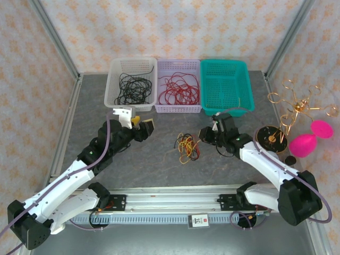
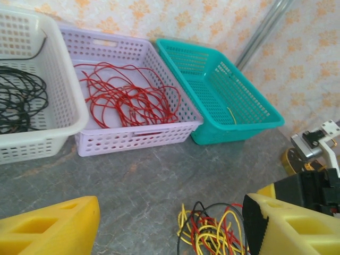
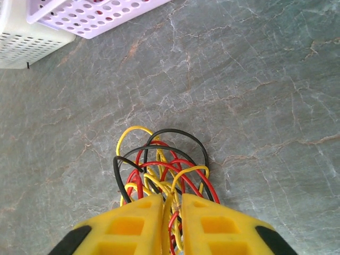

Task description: Untangle the cables

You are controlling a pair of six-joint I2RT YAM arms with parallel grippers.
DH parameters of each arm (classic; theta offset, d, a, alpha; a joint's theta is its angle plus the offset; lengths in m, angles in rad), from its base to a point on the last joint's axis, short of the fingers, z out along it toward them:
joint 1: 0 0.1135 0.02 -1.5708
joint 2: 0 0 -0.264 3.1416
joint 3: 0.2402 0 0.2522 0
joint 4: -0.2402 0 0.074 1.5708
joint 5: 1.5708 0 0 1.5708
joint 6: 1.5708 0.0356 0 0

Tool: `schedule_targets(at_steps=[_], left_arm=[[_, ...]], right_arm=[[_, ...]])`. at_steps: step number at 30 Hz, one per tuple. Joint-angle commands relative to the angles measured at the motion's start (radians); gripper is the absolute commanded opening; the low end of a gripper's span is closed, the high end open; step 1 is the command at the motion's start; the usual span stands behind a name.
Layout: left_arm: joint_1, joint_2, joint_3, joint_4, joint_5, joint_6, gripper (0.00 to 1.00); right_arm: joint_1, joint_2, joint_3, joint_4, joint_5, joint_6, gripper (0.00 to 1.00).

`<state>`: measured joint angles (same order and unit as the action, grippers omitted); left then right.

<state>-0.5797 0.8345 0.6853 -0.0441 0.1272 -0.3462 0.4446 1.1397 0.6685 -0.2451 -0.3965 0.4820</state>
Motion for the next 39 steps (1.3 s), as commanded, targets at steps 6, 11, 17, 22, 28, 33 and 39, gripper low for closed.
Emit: schedule_targets(at_steps=[6,11,17,22,28,33,39], left_arm=[[0.004,0.049,-0.047,0.171,0.221,0.0,0.72],[-0.032,0.123,-0.042,0.279,0.372,0.027,0.71],[-0.071,0.235,0.056,0.34,0.454,0.076,0.71],[-0.077,0.334,0.149,0.402,0.609,0.121,0.71],[-0.089,0.453,0.277,0.351,0.691,0.234,0.69],[-0.088,0.521,0.287,0.33,0.694,0.301,0.74],[-0.087,0.575,0.222,0.37,0.68,0.344,0.78]], right_arm=[[0.006,-0.021,0.008,0.008,0.016,-0.047,0.03],[0.007,-0.064,0.136,-0.1,0.028,-0.155,0.0],[0.007,-0.1,0.298,-0.19,-0.076,-0.257,0.0],[0.006,-0.099,0.359,-0.177,-0.183,-0.281,0.0],[0.007,-0.07,0.392,-0.125,-0.301,-0.258,0.0],[0.007,-0.064,0.405,-0.117,-0.333,-0.249,0.0],[0.007,-0.074,0.417,-0.121,-0.34,-0.246,0.0]])
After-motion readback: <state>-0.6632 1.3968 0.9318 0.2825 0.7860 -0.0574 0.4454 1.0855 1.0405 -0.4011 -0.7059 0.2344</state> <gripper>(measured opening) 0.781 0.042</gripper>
